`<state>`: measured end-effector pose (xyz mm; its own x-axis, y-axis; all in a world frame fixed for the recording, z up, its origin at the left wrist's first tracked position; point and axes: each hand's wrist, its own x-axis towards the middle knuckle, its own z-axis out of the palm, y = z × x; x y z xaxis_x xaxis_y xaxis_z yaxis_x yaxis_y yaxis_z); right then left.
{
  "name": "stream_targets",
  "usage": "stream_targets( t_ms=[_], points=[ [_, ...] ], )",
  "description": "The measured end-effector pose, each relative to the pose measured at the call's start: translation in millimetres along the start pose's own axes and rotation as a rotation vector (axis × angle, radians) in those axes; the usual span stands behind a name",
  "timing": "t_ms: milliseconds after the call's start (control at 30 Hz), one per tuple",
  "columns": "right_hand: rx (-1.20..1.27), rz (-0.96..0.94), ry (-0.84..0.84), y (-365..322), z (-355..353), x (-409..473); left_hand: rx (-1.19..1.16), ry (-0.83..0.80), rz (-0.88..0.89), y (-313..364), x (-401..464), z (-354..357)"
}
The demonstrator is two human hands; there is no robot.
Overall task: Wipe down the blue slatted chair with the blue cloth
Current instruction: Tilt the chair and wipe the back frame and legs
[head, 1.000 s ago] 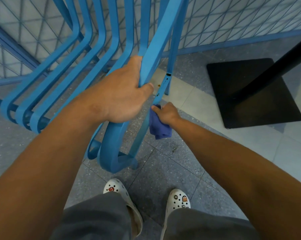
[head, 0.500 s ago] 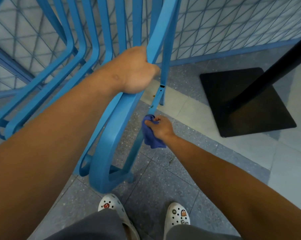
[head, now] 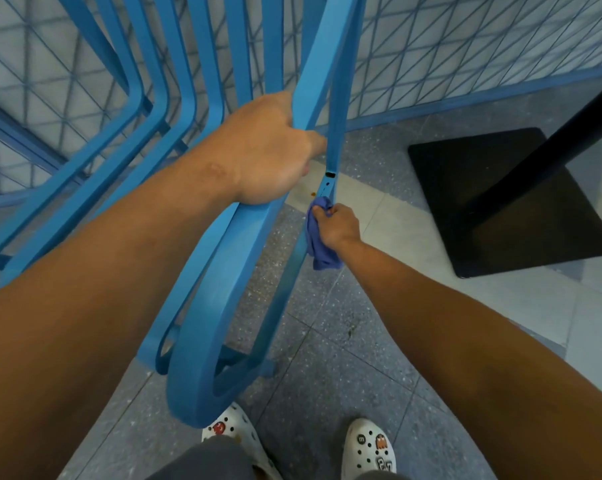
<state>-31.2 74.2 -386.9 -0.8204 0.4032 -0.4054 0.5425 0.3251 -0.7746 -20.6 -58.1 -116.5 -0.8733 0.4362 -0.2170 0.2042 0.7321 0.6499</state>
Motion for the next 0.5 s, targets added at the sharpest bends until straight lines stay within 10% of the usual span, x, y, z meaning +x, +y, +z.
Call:
stream_targets(
  t_ms=[500],
  points=[
    [0.001, 0.022, -0.045, -1, 2, 11, -0.033, 0.031, -0.009, -6, 4, 3]
  ],
)
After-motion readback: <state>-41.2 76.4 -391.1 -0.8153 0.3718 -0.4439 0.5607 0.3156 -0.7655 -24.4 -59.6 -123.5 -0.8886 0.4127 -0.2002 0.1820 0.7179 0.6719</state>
